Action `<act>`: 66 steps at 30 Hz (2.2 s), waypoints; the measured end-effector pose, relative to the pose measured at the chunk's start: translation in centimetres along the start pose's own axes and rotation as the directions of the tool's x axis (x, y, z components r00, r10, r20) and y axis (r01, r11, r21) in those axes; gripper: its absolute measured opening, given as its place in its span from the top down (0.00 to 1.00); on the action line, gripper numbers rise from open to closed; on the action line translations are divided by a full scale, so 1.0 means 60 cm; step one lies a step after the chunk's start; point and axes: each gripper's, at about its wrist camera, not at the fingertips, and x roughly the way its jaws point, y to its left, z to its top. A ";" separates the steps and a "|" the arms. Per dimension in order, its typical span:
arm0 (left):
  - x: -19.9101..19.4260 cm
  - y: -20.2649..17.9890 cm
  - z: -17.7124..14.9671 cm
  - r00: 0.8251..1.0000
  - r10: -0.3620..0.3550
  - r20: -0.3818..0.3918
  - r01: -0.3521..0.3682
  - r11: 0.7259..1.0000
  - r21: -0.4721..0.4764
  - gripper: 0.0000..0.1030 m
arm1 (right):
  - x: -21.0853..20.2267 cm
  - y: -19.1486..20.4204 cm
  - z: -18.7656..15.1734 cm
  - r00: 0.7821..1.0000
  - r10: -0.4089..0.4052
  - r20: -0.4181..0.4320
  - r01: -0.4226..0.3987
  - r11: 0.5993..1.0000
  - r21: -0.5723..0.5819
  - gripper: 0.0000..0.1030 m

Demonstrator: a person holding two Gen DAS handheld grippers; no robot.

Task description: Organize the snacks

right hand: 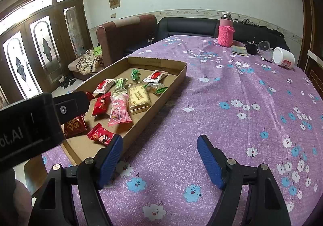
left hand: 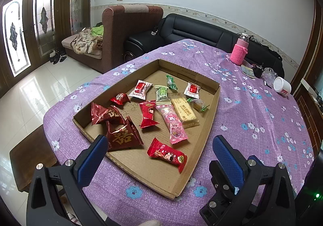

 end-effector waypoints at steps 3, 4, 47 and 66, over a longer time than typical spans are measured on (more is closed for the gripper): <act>0.000 0.000 0.000 1.000 0.000 0.000 0.000 1.000 0.001 0.00 | 0.000 0.001 -0.001 1.000 0.001 0.000 -0.001 1.000 -0.002 0.22; -0.001 0.000 0.000 1.000 -0.001 0.000 0.001 1.000 0.001 0.00 | 0.000 0.000 0.001 1.000 0.001 0.000 -0.001 1.000 -0.002 0.22; -0.001 0.001 -0.002 1.000 -0.004 -0.007 0.004 1.000 -0.006 0.00 | 0.001 0.003 0.001 1.000 0.005 -0.003 -0.005 1.000 -0.011 0.22; -0.004 -0.001 -0.011 1.000 -0.009 -0.015 0.009 1.000 -0.013 0.00 | 0.001 0.004 0.000 1.000 0.006 -0.004 -0.006 1.000 -0.013 0.22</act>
